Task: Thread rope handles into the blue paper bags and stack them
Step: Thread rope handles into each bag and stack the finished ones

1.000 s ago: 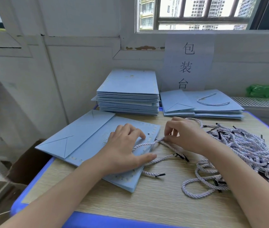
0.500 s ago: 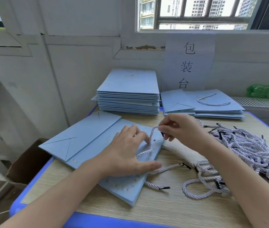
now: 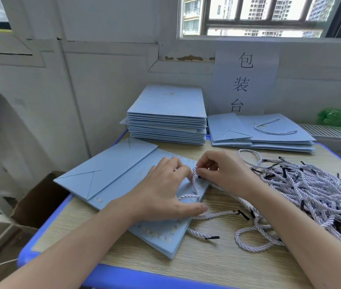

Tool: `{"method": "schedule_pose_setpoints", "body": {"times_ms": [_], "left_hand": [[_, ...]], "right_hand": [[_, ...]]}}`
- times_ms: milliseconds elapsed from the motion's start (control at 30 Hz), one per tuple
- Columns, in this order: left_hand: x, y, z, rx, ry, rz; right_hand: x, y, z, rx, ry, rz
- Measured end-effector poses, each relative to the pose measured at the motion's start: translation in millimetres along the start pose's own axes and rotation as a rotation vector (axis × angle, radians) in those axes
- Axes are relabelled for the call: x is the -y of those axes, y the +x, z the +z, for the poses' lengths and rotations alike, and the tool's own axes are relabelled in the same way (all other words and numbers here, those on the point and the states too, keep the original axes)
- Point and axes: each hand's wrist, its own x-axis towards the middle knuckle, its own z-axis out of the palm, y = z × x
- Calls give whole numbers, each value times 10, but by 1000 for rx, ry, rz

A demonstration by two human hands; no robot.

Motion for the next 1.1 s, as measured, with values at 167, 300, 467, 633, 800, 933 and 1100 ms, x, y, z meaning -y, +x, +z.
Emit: {"method": "schedule_pose_setpoints", "body": {"times_ms": [167,300,467,633,800,933,1100], "left_hand": [[-14,-6,-13,-12,-41,-15],[-36,-14,-26,-25,-93,-28],[-30,-16,-26,-45,-109,-16],[-23,-23,-21,-67,-126,-4],[-20,-10,-21,-149,-151,-12],[-42,-1,-22,-205,-204,-32],[-74,-16,-29,-306,-330,-48]], "right_hand": [[-49,5,-2,6,18,-11],[-63,5,-25,31,-45,-56],[-86,-5,-63,53,-38,-75],[-54,-18,-75,75,3,-121],[-68,-1,-39,16,-102,-133],[-120,5,-60,12,-212,-168],[-86,-10,-44,4,-224,-201]]}}
